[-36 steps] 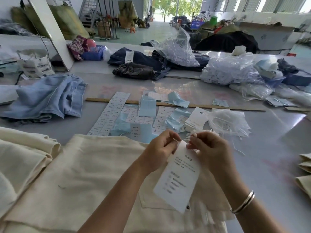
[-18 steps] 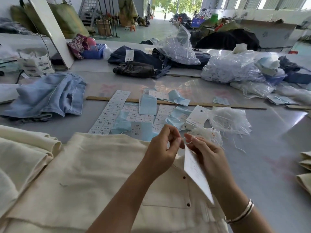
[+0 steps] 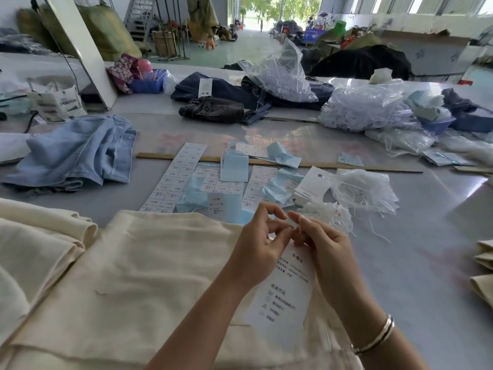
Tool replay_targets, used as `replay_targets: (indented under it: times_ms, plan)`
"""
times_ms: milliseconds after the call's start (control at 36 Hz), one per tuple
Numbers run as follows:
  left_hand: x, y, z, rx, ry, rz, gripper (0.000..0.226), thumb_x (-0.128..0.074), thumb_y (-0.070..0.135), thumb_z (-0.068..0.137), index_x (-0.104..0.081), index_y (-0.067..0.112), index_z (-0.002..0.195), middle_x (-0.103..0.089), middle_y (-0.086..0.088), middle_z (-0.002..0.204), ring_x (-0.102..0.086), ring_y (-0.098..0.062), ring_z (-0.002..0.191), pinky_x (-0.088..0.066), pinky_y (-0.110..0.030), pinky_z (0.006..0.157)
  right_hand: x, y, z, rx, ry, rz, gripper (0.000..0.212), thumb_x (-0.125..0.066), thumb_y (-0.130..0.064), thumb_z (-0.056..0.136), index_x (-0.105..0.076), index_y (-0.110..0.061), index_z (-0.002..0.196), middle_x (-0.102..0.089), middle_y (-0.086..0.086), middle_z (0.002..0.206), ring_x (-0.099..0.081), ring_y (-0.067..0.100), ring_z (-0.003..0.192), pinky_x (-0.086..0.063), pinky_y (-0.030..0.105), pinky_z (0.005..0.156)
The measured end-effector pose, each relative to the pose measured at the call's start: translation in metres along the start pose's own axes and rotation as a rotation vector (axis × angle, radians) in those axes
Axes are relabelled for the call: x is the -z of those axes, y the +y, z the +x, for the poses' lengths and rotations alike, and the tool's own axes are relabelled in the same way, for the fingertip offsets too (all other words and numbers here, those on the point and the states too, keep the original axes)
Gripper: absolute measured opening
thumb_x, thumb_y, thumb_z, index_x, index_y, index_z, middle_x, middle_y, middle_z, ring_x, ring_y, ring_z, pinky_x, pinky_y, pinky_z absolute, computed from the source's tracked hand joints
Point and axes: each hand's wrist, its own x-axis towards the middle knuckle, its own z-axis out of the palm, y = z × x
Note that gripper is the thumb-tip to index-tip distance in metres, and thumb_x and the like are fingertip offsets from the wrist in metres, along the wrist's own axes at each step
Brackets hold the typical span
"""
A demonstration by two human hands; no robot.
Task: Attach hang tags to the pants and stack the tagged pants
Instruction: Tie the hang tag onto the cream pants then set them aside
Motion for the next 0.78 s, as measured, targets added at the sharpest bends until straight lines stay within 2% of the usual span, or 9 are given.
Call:
replay_targets:
  times_ms: [111, 167, 250, 333, 389, 472, 556, 778]
  plan:
    - [-0.002, 0.001, 0.000, -0.011, 0.028, -0.013, 0.024, -0.057, 0.007, 0.093, -0.042, 0.026, 0.096, -0.075, 0.000, 0.084, -0.067, -0.005, 0.071, -0.049, -0.019, 0.067, -0.003, 0.001, 0.000, 0.040, -0.002, -0.036, 0.028, -0.063, -0.045, 0.075, -0.077, -0.030, 0.093, -0.071, 0.003, 0.083, -0.059, 0.007, 0.068, -0.049, 0.020, 0.062]
    - [-0.002, 0.001, 0.000, -0.008, 0.043, -0.009, 0.026, -0.057, 0.007, 0.093, -0.043, 0.028, 0.095, -0.075, 0.000, 0.085, -0.067, -0.004, 0.069, -0.048, -0.018, 0.066, -0.003, 0.002, 0.000, 0.045, -0.014, -0.032, 0.027, -0.062, -0.043, 0.077, -0.077, -0.029, 0.095, -0.072, 0.004, 0.088, -0.059, 0.009, 0.072, -0.049, 0.021, 0.066]
    - [-0.003, 0.000, 0.001, 0.013, 0.078, -0.006, 0.032, -0.058, 0.009, 0.093, -0.046, 0.038, 0.091, -0.074, -0.004, 0.087, -0.064, -0.005, 0.065, -0.047, -0.026, 0.066, -0.003, 0.004, 0.001, 0.041, -0.020, 0.006, 0.030, -0.063, -0.043, 0.076, -0.077, -0.026, 0.097, -0.072, 0.002, 0.084, -0.061, 0.015, 0.079, -0.051, 0.025, 0.072]
    - [-0.005, -0.002, 0.001, 0.033, 0.106, -0.025, 0.022, -0.059, 0.015, 0.090, -0.043, 0.030, 0.091, -0.075, -0.002, 0.083, -0.065, -0.009, 0.066, -0.049, -0.034, 0.065, -0.002, 0.004, 0.000, 0.032, -0.038, 0.068, 0.032, -0.067, -0.042, 0.073, -0.077, -0.023, 0.097, -0.072, 0.003, 0.082, -0.064, 0.014, 0.076, -0.052, 0.022, 0.066]
    - [-0.006, -0.003, 0.001, 0.045, 0.137, -0.042, 0.018, -0.059, 0.019, 0.088, -0.043, 0.026, 0.092, -0.075, 0.000, 0.082, -0.068, -0.014, 0.073, -0.052, -0.038, 0.068, -0.002, 0.003, 0.000, 0.022, -0.036, 0.091, 0.035, -0.069, -0.044, 0.070, -0.077, -0.023, 0.096, -0.073, 0.005, 0.084, -0.063, 0.010, 0.071, -0.051, 0.020, 0.062]
    - [-0.009, -0.004, -0.001, 0.066, 0.175, -0.065, 0.020, -0.060, 0.009, 0.091, -0.045, 0.022, 0.092, -0.075, 0.000, 0.082, -0.070, -0.017, 0.078, -0.053, -0.039, 0.070, -0.003, 0.004, 0.002, 0.008, -0.014, 0.086, 0.033, -0.068, -0.042, 0.071, -0.077, -0.025, 0.097, -0.071, 0.002, 0.082, -0.060, 0.012, 0.073, -0.051, 0.023, 0.065]
    - [-0.012, -0.004, -0.002, 0.086, 0.202, -0.077, 0.020, -0.061, 0.008, 0.092, -0.046, 0.021, 0.090, -0.074, -0.001, 0.078, -0.070, -0.014, 0.069, -0.054, -0.035, 0.065, -0.004, 0.005, 0.002, 0.017, 0.011, 0.070, 0.029, -0.066, -0.040, 0.072, -0.077, -0.028, 0.095, -0.068, 0.000, 0.077, -0.058, 0.017, 0.075, -0.049, 0.030, 0.073]
    - [-0.017, -0.003, -0.003, 0.144, 0.242, -0.183, 0.017, -0.059, 0.006, 0.093, -0.047, 0.016, 0.091, -0.072, -0.008, 0.076, -0.068, -0.018, 0.063, -0.054, -0.033, 0.060, -0.007, 0.006, 0.001, 0.052, 0.012, 0.050, 0.026, -0.064, -0.037, 0.073, -0.077, -0.030, 0.094, -0.067, 0.015, 0.092, -0.057, 0.017, 0.074, -0.047, 0.038, 0.080]
